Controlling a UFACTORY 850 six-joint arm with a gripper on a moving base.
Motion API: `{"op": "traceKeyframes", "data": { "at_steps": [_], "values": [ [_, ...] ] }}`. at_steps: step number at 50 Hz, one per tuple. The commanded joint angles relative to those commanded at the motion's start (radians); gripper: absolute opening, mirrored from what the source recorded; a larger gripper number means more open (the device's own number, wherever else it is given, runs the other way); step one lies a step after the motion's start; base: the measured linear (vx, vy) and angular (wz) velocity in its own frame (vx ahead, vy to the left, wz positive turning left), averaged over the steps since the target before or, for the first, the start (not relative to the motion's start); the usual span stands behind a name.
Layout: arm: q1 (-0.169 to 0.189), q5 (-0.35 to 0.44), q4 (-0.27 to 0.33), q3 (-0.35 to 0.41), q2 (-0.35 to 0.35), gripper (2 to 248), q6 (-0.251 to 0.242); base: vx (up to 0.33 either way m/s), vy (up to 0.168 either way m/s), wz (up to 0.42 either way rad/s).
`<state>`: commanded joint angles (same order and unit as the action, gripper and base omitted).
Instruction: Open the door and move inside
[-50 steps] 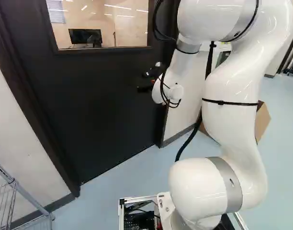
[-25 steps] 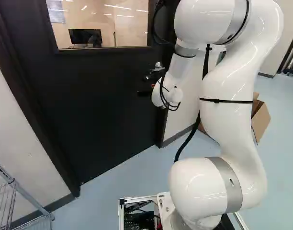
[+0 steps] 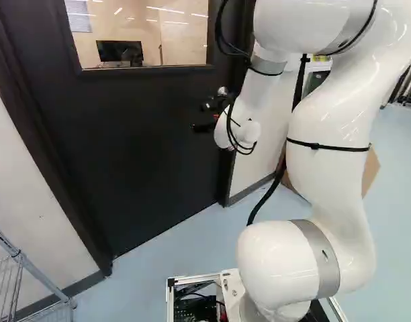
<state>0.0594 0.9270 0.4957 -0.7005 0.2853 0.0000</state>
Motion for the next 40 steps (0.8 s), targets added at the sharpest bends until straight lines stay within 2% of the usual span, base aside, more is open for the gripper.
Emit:
{"op": "traceKeyframes", "data": {
  "at_steps": [13, 40],
  "values": [
    [0.018, 0.000, 0.000, 0.054, -0.076, 247, 0.000, 0.000, 0.000, 0.000],
    [0.022, 0.000, 0.000, 0.059, -0.142, 247, 0.000, 0.000, 0.000, 0.000]
  ]
}}
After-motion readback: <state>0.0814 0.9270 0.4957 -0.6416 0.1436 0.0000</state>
